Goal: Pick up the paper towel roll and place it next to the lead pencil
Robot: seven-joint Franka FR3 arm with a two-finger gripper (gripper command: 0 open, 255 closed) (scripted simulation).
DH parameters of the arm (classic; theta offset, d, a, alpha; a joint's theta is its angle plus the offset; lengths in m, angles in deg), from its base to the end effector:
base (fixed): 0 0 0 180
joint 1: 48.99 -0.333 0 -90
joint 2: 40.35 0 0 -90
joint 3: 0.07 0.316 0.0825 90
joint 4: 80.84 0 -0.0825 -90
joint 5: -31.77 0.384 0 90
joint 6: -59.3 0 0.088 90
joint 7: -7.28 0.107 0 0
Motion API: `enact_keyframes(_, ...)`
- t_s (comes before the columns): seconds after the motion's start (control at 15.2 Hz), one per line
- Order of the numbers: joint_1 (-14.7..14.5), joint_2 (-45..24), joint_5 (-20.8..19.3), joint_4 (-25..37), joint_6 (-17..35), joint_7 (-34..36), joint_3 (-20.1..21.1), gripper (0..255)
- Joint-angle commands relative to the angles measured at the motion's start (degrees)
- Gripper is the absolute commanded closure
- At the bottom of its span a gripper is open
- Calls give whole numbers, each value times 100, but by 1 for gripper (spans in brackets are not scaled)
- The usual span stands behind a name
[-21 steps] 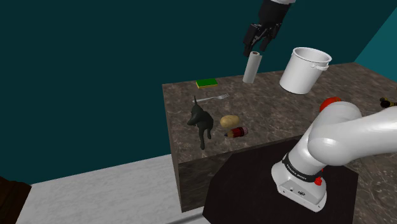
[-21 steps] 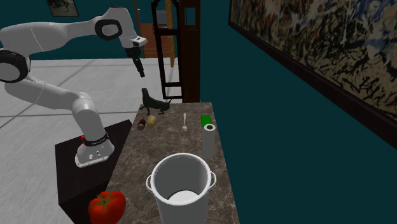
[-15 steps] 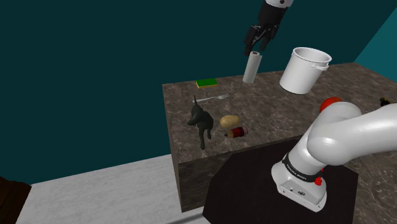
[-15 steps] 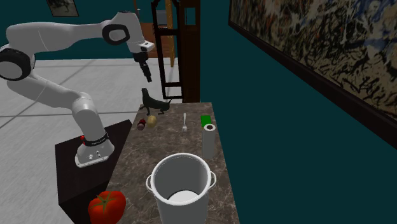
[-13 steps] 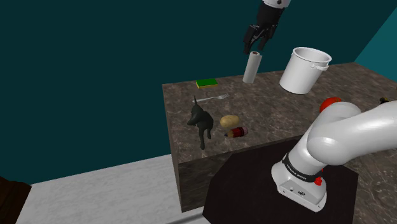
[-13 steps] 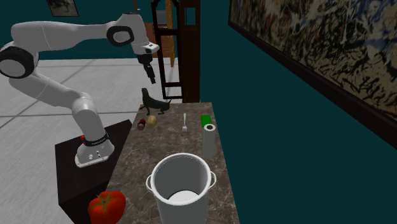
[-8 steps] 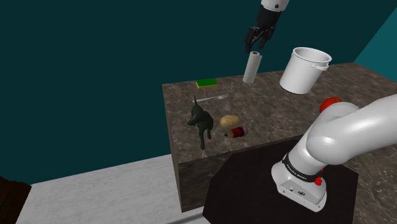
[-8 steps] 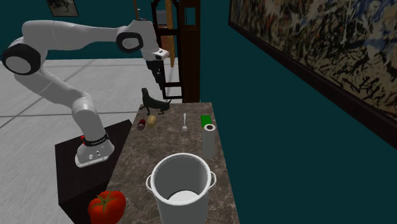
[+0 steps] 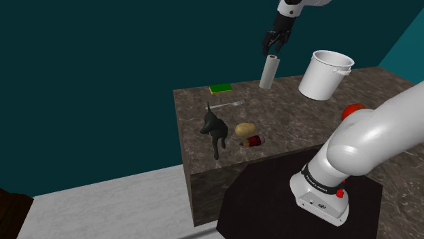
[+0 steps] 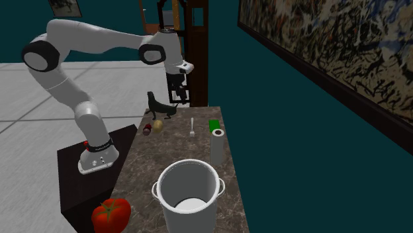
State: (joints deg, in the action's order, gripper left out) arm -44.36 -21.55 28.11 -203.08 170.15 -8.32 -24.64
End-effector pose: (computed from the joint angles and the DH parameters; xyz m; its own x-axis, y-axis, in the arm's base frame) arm 0.4050 -0.2523 0.5394 0.9718 -0.2038 0.1185 -0.2001 -0.9789 -0.0423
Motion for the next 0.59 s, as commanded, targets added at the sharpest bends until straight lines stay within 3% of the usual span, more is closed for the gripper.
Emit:
enact_keyframes(0.0,4,-425,150,288,97,-303,-236,0)
enact_keyframes(0.53,260,-2272,1193,1651,181,-1563,-923,0)
